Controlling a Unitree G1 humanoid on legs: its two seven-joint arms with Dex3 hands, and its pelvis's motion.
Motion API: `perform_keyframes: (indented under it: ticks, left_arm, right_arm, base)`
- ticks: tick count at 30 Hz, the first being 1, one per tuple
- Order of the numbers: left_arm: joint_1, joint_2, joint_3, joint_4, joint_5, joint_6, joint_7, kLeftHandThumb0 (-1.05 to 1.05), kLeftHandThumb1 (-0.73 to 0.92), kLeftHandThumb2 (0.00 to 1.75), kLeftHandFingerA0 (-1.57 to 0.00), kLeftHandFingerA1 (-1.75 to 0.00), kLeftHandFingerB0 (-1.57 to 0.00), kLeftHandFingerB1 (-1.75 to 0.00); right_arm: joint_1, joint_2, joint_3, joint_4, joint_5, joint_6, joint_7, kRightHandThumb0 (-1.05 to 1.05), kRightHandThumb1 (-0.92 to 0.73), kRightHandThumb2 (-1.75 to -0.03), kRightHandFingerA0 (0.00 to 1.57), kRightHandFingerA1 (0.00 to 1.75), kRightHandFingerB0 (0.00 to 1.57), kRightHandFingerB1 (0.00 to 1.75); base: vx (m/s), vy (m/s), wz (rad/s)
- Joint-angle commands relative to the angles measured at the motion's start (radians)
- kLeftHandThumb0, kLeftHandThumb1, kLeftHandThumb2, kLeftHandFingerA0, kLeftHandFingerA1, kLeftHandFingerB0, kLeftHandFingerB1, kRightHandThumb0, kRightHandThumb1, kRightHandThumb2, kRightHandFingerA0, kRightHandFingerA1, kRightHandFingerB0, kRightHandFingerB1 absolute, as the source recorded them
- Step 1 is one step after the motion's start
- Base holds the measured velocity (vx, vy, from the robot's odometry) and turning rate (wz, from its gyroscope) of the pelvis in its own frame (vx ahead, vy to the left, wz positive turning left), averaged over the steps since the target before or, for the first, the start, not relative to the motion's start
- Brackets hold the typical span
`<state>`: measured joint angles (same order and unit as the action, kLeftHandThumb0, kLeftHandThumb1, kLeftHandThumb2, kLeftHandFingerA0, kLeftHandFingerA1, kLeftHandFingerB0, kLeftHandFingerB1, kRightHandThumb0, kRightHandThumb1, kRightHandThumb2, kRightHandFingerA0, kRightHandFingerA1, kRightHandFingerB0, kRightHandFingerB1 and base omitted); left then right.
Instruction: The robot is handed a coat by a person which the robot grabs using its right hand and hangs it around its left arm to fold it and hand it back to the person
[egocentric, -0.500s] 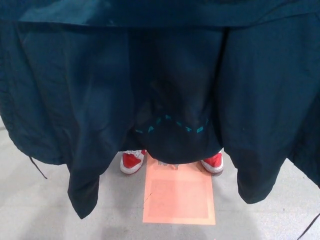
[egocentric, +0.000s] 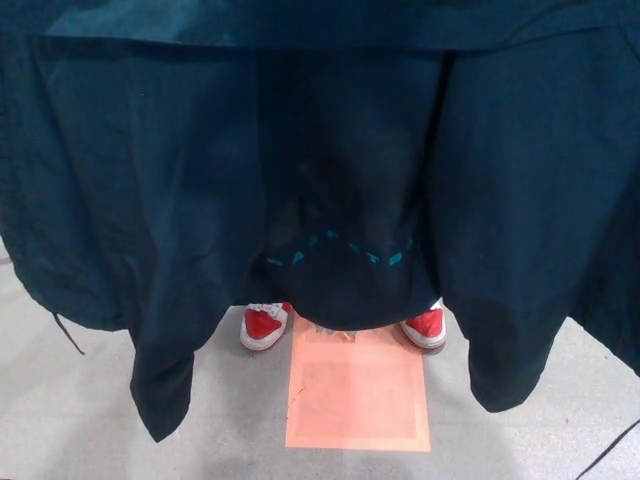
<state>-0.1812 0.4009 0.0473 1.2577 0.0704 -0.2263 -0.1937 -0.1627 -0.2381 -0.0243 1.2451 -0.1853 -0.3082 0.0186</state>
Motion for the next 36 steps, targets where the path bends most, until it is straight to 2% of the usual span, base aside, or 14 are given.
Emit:
perform_keyframes:
  ticks: [1, 2, 3, 10, 11, 12, 18, 19, 20, 25, 27, 28, 35, 36]
  left_arm:
    - [0.014, 0.009, 0.004, -0.006, 0.003, -0.05, -0.026, -0.65, 0.9, 0.67, -0.21, -0.32, -0.2, -0.3]
    - [0.014, 0.008, 0.004, -0.006, 0.002, -0.052, -0.026, -0.65, 0.9, 0.67, -0.21, -0.32, -0.2, -0.3]
    - [0.019, 0.007, 0.002, -0.011, 0.004, -0.062, -0.028, -0.33, 0.6, 1.13, -0.01, -0.47, -0.01, -0.47]
    - [0.019, 0.008, 0.006, -0.021, 0.001, -0.052, -0.023, -0.34, 0.59, 1.12, 0.0, -0.47, 0.0, -0.47]
    - [0.019, 0.01, -0.002, -0.024, 0.012, -0.05, -0.007, -0.66, 0.91, 0.67, -0.22, -0.32, -0.17, -0.29]
    - [0.017, 0.009, 0.003, -0.026, 0.005, -0.044, -0.011, -0.34, 0.59, 1.12, 0.0, -0.47, 0.0, -0.46]
    - [0.002, 0.004, 0.01, -0.022, -0.003, -0.042, -0.02, -0.34, 0.58, 1.12, 0.0, -0.47, 0.0, -0.47]
    - [0.003, 0.004, 0.01, -0.023, -0.003, -0.04, -0.019, -0.34, 0.58, 1.12, 0.0, -0.47, 0.0, -0.47]
    - [0.005, 0.007, 0.003, -0.026, 0.004, -0.052, -0.024, -0.34, 0.6, 1.13, 0.0, -0.47, 0.0, -0.47]
    - [0.002, 0.013, 0.002, -0.036, 0.007, -0.053, -0.018, -0.34, 0.6, 1.13, 0.0, -0.47, 0.0, -0.47]
    - [0.001, 0.013, 0.005, -0.04, 0.003, -0.053, -0.022, -0.73, 0.74, 1.02, -0.11, -0.44, -0.03, -0.39]
    - [0.003, 0.013, 0.003, -0.043, 0.005, -0.053, -0.018, -0.33, 0.61, 1.14, 0.0, -0.47, 0.0, -0.47]
    - [-0.007, 0.012, 0.018, -0.037, -0.01, -0.073, -0.031, -0.34, 0.6, 1.13, 0.0, -0.47, 0.0, -0.47]
    - [-0.011, 0.014, 0.019, -0.04, -0.012, -0.065, -0.034, -0.69, 0.74, 1.06, -0.05, -0.41, -0.04, -0.37]
  right_arm:
    - [0.032, -0.004, -0.023, -0.054, 0.03, -0.161, -0.034, -0.35, -0.54, -1.08, 0.0, 0.47, 0.0, 0.46]
    - [0.038, -0.002, -0.028, -0.069, 0.037, -0.182, -0.026, -0.35, -0.54, -1.08, 0.0, 0.47, 0.0, 0.46]
    - [0.062, 0.008, -0.041, -0.127, 0.061, -0.232, -0.007, -0.35, -0.55, -1.09, 0.0, 0.47, 0.0, 0.46]
    - [0.255, 0.019, -0.041, -0.605, 0.049, -0.315, -0.047, -0.7, -0.68, -1.01, 0.04, 0.39, 0.05, 0.4]
    - [0.29, 0.024, -0.044, -0.694, 0.07, -0.304, -0.027, -0.71, -0.69, -1.03, 0.05, 0.37, 0.05, 0.4]
    - [0.351, 0.029, -0.044, -0.869, 0.106, -0.285, 0.002, -0.85, -0.74, -1.07, 0.04, 0.3, 0.12, 0.35]
    - [0.46, 0.028, -0.047, -1.288, 0.11, -0.262, 0.013, -0.77, -0.71, -1.08, 0.0, 0.35, 0.04, 0.31]
    - [0.47, 0.024, -0.048, -1.337, 0.108, -0.255, 0.018, -0.79, -0.92, -0.71, 0.03, 0.26, 0.06, 0.25]
    - [0.483, 0.015, -0.052, -1.418, 0.106, -0.235, 0.026, -0.84, -0.75, -1.13, 0.0, 0.31, 0.07, 0.27]
    - [0.491, -0.026, -0.07, -1.69, 0.163, -0.164, 0.064, -0.87, -0.75, -1.13, 0.0, 0.29, 0.0, 0.22]
    - [0.473, -0.046, -0.084, -1.731, 0.162, -0.161, 0.074, -0.86, -0.75, -1.13, 0.0, 0.29, 0.0, 0.23]
    - [0.456, -0.061, -0.098, -1.756, 0.15, -0.163, 0.081, -0.86, -0.76, -1.14, 0.0, 0.29, 0.0, 0.23]
    - [0.319, -0.113, -0.146, -1.934, 0.15, -0.04, 0.1, -1.02, -0.85, -1.21, 0.0, 0.18, 0.0, 0.12]
    - [0.286, -0.129, -0.152, -1.954, 0.154, -0.013, 0.109, -1.03, -0.87, -1.23, 0.0, 0.18, 0.0, 0.11]
  base:
    - [0.0, 0.0, 0.0]
    - [0.0, 0.0, 0.0]
    - [0.0, 0.0, 0.0]
    - [0.0, 0.0, 0.0]
    - [0.0, 0.0, 0.0]
    - [0.0, 0.0, 0.0]
    - [0.0, 0.0, 0.0]
    - [0.0, 0.0, 0.0]
    - [0.0, 0.0, 0.0]
    - [0.0, 0.0, 0.0]
    - [0.0, 0.0, 0.0]
    - [0.0, 0.0, 0.0]
    - [0.0, 0.0, 0.0]
    - [0.0, 0.0, 0.0]
